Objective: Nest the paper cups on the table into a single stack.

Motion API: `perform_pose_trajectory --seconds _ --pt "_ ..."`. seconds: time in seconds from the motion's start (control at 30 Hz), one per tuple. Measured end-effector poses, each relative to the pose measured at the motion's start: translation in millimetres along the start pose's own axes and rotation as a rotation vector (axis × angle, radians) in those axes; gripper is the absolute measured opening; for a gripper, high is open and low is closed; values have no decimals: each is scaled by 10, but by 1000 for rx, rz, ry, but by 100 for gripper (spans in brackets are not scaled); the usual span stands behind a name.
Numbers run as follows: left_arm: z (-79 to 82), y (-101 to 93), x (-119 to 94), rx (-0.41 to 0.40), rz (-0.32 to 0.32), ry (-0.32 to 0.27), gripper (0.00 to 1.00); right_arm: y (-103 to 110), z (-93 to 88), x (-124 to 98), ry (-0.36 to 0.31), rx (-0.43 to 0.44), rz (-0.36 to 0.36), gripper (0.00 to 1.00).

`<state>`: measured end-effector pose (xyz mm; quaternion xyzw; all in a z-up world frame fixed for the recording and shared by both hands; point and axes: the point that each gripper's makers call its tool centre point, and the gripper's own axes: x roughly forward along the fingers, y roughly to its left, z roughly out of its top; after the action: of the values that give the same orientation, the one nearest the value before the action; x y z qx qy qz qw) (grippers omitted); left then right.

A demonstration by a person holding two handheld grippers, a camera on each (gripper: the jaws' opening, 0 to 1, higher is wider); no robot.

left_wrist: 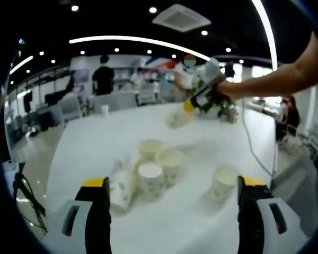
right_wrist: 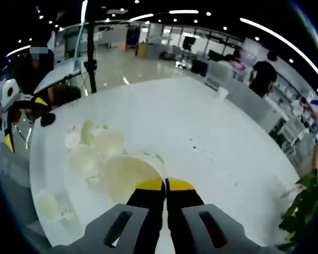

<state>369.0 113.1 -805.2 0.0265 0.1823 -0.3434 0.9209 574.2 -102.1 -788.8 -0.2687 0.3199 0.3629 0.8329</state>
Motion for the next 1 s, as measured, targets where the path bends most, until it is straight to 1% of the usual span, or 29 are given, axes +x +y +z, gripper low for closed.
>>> perform_pose_trajectory --seconds 0.03,0.1,0.17,0.27,0.37,0.43,0.47,0.5,0.57,0.67,0.83,1.0 --pt "27 -5 -1 7 -9 -8 98 -4 19 -12 7 -5 2 0" --pt "40 0 0 16 -14 -8 98 -23 109 -70 40 -17 15 0" --pt "57 16 -8 12 -23 -5 98 -36 188 -123 59 -44 19 0" --pt "62 29 -17 19 -36 -2 98 -47 280 -171 113 -94 31 0" --pt "81 60 -23 17 -41 1 98 -19 335 -202 162 -112 54 0" --pt "119 75 -33 18 -44 -11 98 -10 360 -217 207 -131 71 0" --pt "127 84 -38 20 -46 -14 98 -11 387 -216 211 -144 74 0" --pt "127 94 -36 22 -47 -13 98 15 387 -226 242 -147 102 0" --pt "123 113 -46 28 -47 -12 98 9 371 -252 300 -127 118 0" --pt "112 133 -71 18 -42 -14 98 -13 387 -297 341 -131 135 0" --pt "93 101 -77 16 -47 -15 98 -67 464 -396 399 -130 150 0" --pt "67 74 -75 20 -55 -12 98 -91 503 -477 460 -105 182 0"
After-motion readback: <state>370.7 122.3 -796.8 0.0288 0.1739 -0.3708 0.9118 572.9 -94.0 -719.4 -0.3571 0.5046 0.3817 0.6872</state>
